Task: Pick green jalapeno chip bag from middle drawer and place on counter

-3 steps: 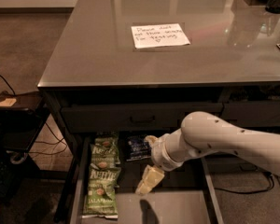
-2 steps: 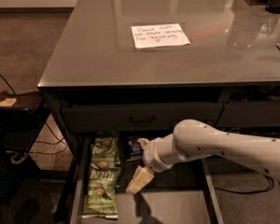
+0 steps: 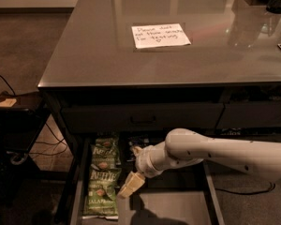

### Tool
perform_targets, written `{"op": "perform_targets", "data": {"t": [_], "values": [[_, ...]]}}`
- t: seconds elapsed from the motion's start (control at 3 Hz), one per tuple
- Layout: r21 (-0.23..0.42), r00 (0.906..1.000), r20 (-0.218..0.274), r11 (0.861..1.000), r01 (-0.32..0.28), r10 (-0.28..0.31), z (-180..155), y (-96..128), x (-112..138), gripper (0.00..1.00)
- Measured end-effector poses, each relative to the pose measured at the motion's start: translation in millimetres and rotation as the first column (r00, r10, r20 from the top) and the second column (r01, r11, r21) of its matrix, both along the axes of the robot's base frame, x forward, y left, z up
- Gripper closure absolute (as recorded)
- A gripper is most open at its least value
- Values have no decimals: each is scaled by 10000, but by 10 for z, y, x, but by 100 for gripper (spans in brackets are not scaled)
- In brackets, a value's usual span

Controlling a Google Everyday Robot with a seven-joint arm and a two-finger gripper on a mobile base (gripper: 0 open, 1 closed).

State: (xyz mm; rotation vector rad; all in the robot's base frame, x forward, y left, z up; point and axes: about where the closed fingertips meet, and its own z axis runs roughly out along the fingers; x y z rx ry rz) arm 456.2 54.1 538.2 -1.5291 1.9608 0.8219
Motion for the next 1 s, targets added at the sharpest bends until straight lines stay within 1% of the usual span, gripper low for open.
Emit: {"op": "perform_targets", "data": {"t": [0.33, 0.67, 1.0], "values": [[62, 10000, -60, 10000, -31, 31, -20, 7, -9, 0], [549, 9988, -239, 9976, -424, 438, -288, 196, 7, 0], [874, 9968, -188, 9933, -756, 775, -476, 349, 90, 0]]}}
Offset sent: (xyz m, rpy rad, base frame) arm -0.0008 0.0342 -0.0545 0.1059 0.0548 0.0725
